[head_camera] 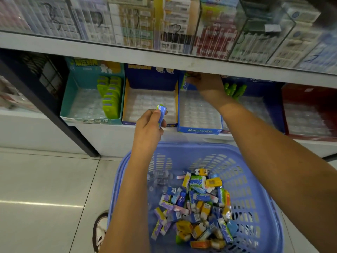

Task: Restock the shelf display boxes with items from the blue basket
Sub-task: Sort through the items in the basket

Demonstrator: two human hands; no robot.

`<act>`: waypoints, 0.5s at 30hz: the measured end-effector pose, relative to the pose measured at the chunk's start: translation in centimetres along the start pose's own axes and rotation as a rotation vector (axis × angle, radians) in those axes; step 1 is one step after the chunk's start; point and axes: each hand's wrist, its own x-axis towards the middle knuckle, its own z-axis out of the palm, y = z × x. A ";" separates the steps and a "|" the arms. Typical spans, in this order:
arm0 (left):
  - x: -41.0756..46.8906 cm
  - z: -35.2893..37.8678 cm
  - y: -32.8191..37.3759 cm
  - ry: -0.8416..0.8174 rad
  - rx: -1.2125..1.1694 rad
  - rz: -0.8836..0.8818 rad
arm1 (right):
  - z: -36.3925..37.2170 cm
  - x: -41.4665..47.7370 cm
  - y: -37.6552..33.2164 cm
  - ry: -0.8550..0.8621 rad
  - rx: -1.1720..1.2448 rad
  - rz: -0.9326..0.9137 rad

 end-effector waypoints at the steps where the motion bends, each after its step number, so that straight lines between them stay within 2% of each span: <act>1: 0.0 0.1 0.0 -0.006 -0.007 -0.010 | 0.0 0.1 0.1 -0.002 -0.007 -0.001; 8: -0.5 0.5 0.2 -0.028 -0.023 -0.040 | 0.2 0.5 0.4 -0.047 -0.046 -0.008; 11: -0.9 0.8 0.2 -0.030 -0.024 -0.045 | 0.2 0.5 0.6 -0.048 -0.022 -0.039; 15: -1.2 1.0 0.3 -0.049 -0.043 -0.041 | 0.7 0.1 1.4 -0.101 -0.108 -0.105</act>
